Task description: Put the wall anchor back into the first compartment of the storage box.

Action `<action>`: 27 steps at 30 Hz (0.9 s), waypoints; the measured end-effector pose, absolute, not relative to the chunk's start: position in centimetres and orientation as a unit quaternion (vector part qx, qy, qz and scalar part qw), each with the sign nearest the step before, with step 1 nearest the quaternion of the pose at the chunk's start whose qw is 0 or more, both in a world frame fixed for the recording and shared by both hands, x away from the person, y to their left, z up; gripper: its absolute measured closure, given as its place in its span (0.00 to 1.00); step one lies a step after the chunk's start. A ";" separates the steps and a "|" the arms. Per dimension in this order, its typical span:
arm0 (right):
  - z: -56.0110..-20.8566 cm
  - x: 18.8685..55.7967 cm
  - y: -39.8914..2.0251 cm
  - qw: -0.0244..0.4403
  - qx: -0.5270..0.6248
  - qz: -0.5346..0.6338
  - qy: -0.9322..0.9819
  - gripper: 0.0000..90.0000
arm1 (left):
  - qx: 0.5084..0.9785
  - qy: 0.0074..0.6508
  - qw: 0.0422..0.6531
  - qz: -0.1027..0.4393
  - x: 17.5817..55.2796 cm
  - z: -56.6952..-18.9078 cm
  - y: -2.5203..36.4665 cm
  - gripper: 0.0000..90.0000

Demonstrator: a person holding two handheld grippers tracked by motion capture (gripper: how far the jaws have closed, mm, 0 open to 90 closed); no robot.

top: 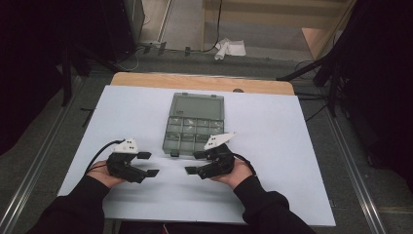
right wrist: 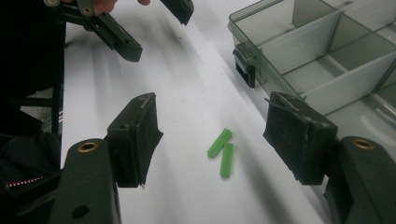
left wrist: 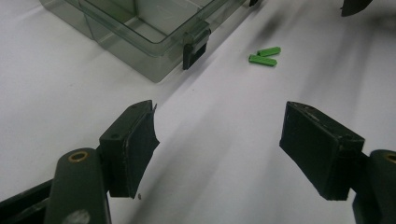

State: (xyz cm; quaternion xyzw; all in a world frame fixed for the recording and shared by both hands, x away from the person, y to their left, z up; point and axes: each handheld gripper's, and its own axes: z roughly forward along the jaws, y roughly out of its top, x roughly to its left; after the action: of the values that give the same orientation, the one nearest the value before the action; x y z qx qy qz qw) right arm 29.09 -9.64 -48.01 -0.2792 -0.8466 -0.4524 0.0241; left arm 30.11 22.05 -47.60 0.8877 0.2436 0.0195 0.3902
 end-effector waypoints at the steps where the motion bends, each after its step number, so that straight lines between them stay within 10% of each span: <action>1: -48.1 29.1 -9.6 0.024 -0.279 -0.450 -0.848 0.40 | 0.887 0.244 0.391 0.020 30.1 -47.6 22.0 0.28; 27: -50.5 29.4 -8.5 0.017 -0.299 -0.389 -0.871 0.61 | 0.889 0.243 0.387 0.020 30.1 -47.6 22.1 0.28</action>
State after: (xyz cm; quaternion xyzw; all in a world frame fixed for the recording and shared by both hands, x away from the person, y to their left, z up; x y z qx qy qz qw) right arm 29.36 -8.49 -50.48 -0.2990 -0.8710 -0.3893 0.0174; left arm 30.10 22.05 -47.59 0.8891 0.2430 0.0204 0.3874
